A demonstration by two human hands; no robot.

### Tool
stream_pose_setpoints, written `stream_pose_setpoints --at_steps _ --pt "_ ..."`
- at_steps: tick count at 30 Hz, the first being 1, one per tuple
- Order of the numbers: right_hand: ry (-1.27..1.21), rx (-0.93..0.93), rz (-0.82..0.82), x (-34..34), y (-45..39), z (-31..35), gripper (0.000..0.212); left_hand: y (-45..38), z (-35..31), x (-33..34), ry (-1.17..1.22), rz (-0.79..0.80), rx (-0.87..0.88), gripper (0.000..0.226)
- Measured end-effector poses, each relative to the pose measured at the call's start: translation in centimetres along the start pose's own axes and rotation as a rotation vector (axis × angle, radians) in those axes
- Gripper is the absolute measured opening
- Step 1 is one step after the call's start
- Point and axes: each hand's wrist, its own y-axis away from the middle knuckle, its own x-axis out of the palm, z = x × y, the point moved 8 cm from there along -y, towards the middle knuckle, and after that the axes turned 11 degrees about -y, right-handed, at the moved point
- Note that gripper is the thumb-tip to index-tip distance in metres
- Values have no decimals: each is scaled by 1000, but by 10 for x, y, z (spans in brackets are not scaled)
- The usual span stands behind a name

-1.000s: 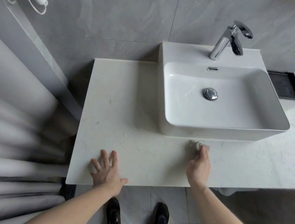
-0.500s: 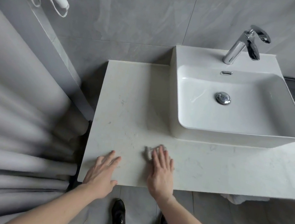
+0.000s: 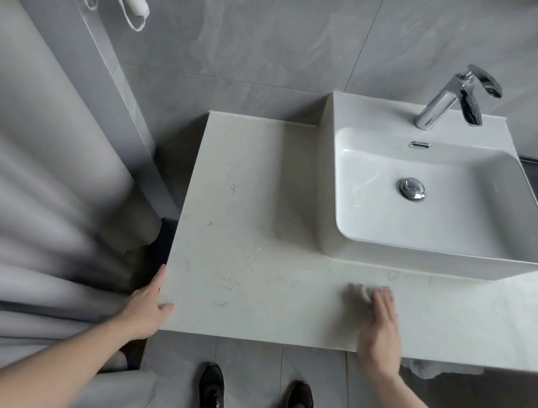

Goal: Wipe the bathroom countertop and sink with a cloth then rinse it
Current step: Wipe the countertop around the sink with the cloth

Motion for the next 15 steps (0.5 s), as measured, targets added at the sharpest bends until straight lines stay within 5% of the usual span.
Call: stream_pose_setpoints --at_steps 7,12,15 --pt "195 168 14 28 29 -14 62 -5 14 10 156 -7 -66 89" --pt "133 -33 105 112 83 77 73 -11 17 10 152 -10 -51 91" --pt "57 -214 244 164 115 139 103 -13 16 11 151 -7 -46 91"
